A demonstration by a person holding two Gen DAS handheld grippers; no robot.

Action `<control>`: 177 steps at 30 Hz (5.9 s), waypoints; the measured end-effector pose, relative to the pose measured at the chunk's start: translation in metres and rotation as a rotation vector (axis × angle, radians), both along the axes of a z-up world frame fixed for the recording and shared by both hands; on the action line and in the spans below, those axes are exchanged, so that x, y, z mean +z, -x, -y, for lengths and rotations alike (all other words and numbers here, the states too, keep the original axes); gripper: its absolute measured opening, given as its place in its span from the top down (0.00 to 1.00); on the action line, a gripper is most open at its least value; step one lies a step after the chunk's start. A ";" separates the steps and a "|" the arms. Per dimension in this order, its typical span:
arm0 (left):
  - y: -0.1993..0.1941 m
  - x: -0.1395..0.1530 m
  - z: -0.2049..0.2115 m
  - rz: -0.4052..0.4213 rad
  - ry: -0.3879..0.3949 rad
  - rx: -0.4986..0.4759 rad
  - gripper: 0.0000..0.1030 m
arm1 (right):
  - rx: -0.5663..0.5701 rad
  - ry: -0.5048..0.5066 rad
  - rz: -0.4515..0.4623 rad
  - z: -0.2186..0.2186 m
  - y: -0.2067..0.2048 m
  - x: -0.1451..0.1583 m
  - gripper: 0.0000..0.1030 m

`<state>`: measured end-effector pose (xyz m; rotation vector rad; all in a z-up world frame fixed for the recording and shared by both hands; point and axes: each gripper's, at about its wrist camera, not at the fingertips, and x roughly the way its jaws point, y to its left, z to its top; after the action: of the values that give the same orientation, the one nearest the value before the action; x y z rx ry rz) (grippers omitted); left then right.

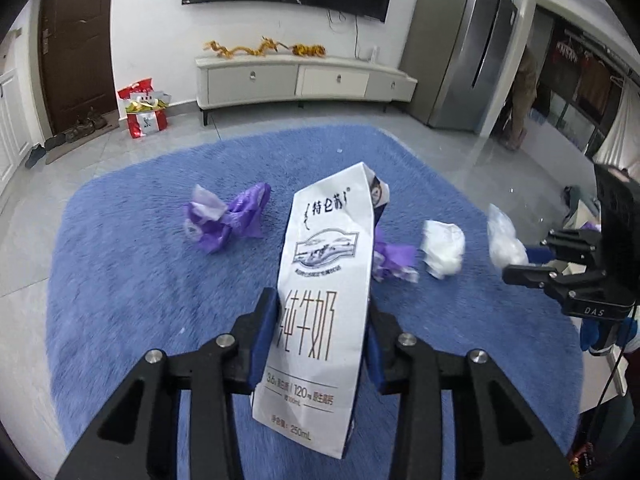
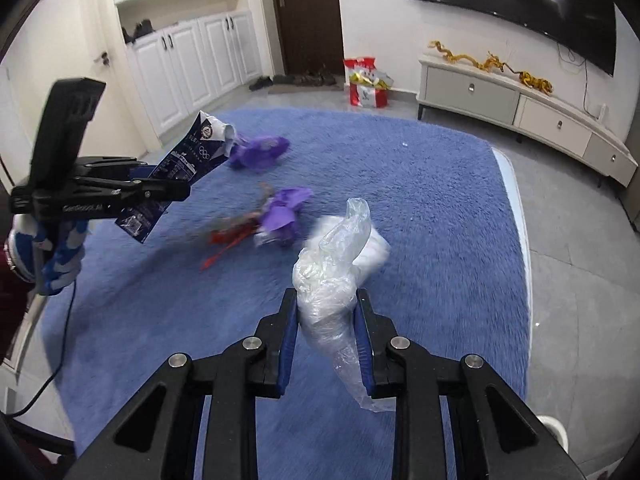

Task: Collect trash
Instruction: 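Carry the carton and plastic bag over the trash bin and open both tools, then move both open tools back toward the purple wrappers and tissue on the rug, then grasp the clear red-banded wrapper with the left tool while the right tool grasps the white tissue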

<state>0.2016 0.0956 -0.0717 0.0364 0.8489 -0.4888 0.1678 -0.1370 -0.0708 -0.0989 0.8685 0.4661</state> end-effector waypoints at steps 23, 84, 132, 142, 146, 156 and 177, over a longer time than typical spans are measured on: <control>0.119 0.126 0.070 0.125 0.111 -0.114 0.64 | -0.228 -0.151 0.223 0.135 0.168 0.081 0.74; 0.084 0.058 0.388 -0.122 0.113 -0.395 0.42 | -0.772 -0.162 -0.009 0.325 0.162 -0.054 0.51; 0.104 0.063 -0.076 0.097 0.111 0.283 0.29 | -0.330 -0.084 0.205 0.088 0.115 0.099 0.39; 0.063 0.017 -0.031 0.017 0.033 0.182 0.29 | -0.263 -0.086 0.115 0.058 0.057 0.062 0.39; 0.038 -0.006 0.001 -0.012 -0.013 0.119 0.30 | -0.242 -0.092 0.062 0.045 0.027 0.040 0.39; -0.020 -0.049 0.051 -0.071 -0.072 0.062 0.52 | -0.261 -0.164 -0.081 0.019 -0.055 -0.021 0.39; 0.013 -0.042 0.036 -0.072 0.027 0.088 0.93 | -0.208 -0.228 -0.090 -0.004 -0.048 -0.034 0.90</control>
<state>0.1890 0.0597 -0.1140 -0.0439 0.9107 -0.4210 0.2154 -0.1332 -0.1046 0.2216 0.8978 0.3734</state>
